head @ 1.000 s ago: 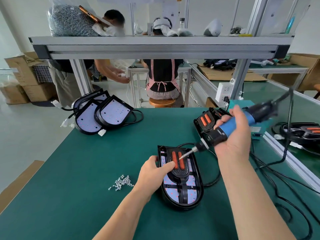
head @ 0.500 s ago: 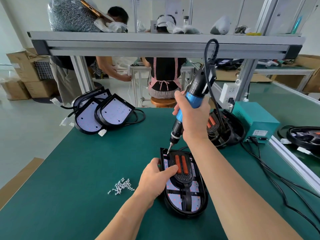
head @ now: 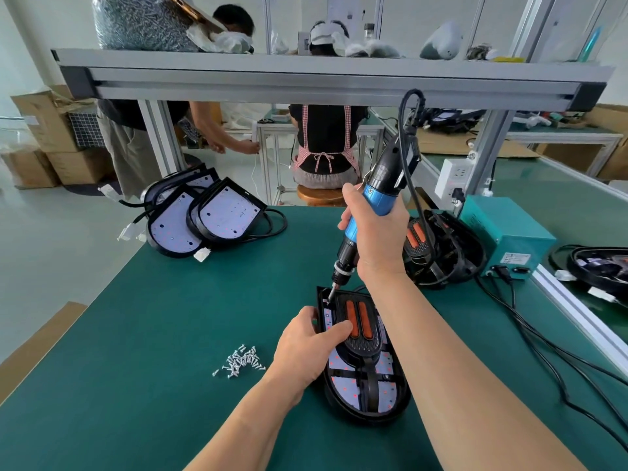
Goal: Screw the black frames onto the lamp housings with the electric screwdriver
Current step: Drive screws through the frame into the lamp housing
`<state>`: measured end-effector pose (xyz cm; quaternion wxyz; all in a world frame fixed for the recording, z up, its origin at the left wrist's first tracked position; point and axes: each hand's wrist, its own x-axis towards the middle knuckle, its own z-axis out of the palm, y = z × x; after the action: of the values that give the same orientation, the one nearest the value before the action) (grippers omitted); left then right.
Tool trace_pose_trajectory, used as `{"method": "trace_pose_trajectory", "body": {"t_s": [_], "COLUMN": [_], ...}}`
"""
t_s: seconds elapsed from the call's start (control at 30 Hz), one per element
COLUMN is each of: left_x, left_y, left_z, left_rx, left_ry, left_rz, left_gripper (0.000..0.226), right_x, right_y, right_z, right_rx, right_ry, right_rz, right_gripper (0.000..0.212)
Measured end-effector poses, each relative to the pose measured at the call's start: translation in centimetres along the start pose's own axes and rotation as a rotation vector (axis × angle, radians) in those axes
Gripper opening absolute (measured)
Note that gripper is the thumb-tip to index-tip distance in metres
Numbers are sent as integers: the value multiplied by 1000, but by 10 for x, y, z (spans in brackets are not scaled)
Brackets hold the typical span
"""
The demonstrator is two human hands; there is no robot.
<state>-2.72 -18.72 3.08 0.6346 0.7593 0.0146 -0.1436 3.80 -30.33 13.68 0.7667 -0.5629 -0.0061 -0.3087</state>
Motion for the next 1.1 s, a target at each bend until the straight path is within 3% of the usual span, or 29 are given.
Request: {"method": "trace_pose_trajectory", "body": {"t_s": [0.27, 0.57, 0.77, 0.9, 0.97, 1.1], "left_x": [-1, -3, -6, -9, -10, -10], "left_y": [1, 3, 5, 7, 8, 8], "left_z": [0, 1, -1, -1, -2, -2], "left_rx": [23, 35, 69, 60, 66, 62], "left_ry": [-8, -10, -14, -29, -29, -29], "left_rz": [34, 39, 47, 53, 54, 44], "left_gripper": [46, 60, 53, 58, 57, 50], "right_x": [1, -4, -12, -14, -10, 8], "right_y": [8, 8, 1, -10, -24, -61], "right_z": [-1, 8, 8, 2, 1, -8], "right_rx": [-32, -49, -79, -8, 52, 136], "right_ry": [-22, -195, -333, -275, -207, -96], "right_rz": [-30, -8, 6, -19, -22, -55], "right_gripper": [21, 18, 18, 22, 10, 16]}}
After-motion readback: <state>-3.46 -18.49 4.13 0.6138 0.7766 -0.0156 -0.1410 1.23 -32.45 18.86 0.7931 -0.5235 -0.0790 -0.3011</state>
